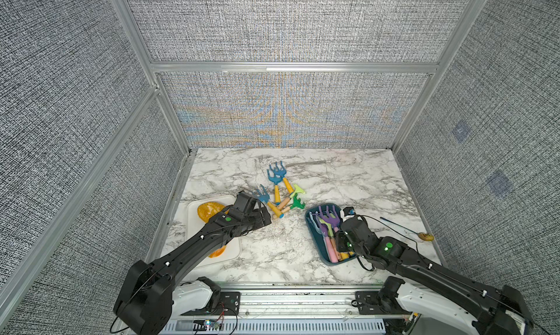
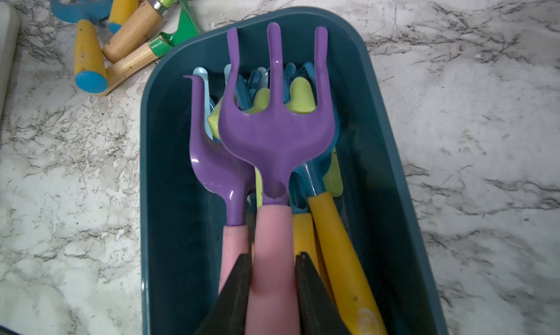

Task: Put the rake into the storage box
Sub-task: Place the rake in the storage box, then pick up the rake at the center of the board.

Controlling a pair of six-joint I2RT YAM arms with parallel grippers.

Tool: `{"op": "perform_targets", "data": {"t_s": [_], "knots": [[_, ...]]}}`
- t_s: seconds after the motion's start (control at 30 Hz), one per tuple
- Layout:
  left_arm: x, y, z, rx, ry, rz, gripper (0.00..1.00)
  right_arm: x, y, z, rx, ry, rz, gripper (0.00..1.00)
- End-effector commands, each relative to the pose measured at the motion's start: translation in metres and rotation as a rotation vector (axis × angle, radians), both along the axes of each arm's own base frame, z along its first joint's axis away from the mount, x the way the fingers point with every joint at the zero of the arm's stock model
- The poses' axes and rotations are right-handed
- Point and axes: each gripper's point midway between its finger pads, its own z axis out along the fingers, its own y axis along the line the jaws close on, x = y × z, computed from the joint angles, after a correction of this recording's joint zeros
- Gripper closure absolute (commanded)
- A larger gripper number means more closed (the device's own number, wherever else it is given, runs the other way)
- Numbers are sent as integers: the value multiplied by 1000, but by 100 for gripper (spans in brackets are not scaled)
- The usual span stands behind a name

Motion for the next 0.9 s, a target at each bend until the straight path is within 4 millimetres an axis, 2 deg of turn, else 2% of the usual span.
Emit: {"op": "perform_targets", "data": {"t_s": [0.0,0.1,0.33,0.43,0.5,0.67,0.83,0.87], "knots": [[14,-11,5,-29,-19,14,14,8,-5,5,-22,-23,-44,52],[22,-16,1,-21,2,24,25,11,-7,11,-22,-34,-61,42],[32,-24,-9,-11,45,53,28,15,-8,26,46,-62,-75,39],[37,-27,-11,-6,59,63,29,18,-11,25,77,-54,-85,37],[38,-28,-15,5,86,72,29,22,-12,26,119,-50,-86,28],[43,-28,-24,39,153,128,28,31,-13,40,214,-72,-79,16],[50,-24,-32,93,184,170,29,36,-22,44,216,-81,-107,1],[51,-24,-35,102,190,175,29,37,-25,42,213,-78,-120,1]]}}
